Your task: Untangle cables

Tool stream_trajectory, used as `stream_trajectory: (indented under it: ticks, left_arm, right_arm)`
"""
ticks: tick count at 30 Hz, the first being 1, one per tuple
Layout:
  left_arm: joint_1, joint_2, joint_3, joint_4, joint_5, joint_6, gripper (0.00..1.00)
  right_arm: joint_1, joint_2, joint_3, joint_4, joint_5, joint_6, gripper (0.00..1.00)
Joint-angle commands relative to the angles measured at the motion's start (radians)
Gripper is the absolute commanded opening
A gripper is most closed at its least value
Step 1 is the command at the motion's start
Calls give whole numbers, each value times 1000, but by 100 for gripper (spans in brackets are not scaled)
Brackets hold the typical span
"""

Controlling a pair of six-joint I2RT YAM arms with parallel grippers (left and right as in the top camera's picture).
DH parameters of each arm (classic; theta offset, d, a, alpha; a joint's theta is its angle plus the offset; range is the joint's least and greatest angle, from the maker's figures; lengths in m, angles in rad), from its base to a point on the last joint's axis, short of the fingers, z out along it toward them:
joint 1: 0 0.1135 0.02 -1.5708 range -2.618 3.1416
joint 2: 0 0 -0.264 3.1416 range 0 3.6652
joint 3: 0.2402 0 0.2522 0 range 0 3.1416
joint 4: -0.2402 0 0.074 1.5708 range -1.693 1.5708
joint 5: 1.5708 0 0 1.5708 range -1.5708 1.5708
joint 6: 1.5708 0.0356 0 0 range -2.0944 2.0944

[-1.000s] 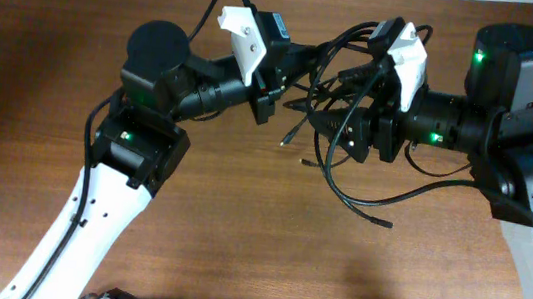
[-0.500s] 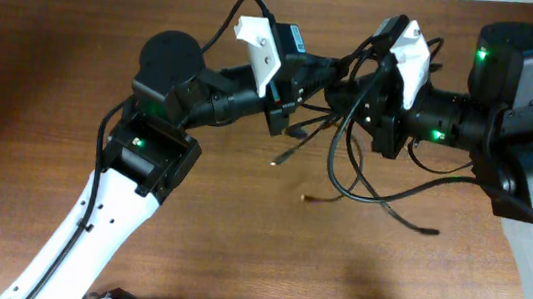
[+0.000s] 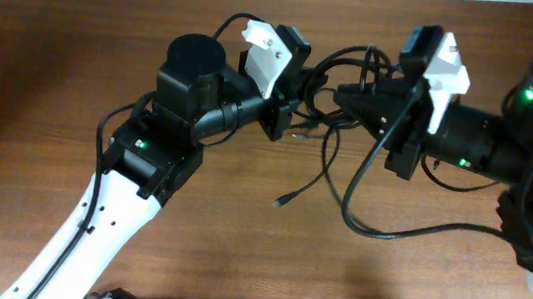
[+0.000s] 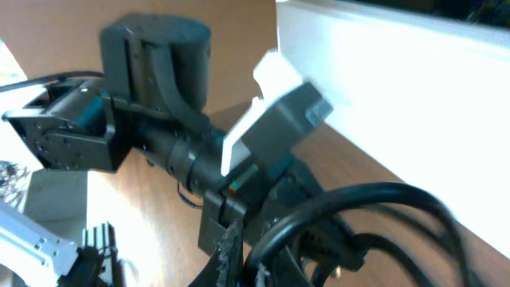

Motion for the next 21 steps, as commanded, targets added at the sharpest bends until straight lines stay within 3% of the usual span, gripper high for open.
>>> stream_trajectory:
  ticks: [1,3,6,12,15,18,20,21]
  left_arm:
    - [2,-7,8,-121,-18,143,0]
    - [2,-7,8,-171,-18,223,0]
    - [2,-7,8,-167,-18,223,0]
    - [2,-8,8,-163,-15,224,0]
    - [2,-8,8,-121,-16,223,0]
    - [2,-8,8,-44,-16,218,0]
    - [2,-8,8,-13,-40,206,0]
    - [2,-8,8,-1,-91,168,0]
  right_arm:
    - [4,-37,16,78,81,121,4]
    - [4,-44,16,105,97,145,4]
    - [3,-44,16,63,185,154,4]
    - [4,-43,16,-90,655,205,6]
    - [4,-34,16,-121,686,211,24]
    - [4,-12,16,-177,639,219,57]
    - [4,-5,16,-197,560,219,71]
    - [4,-5,16,-200,518,219,85]
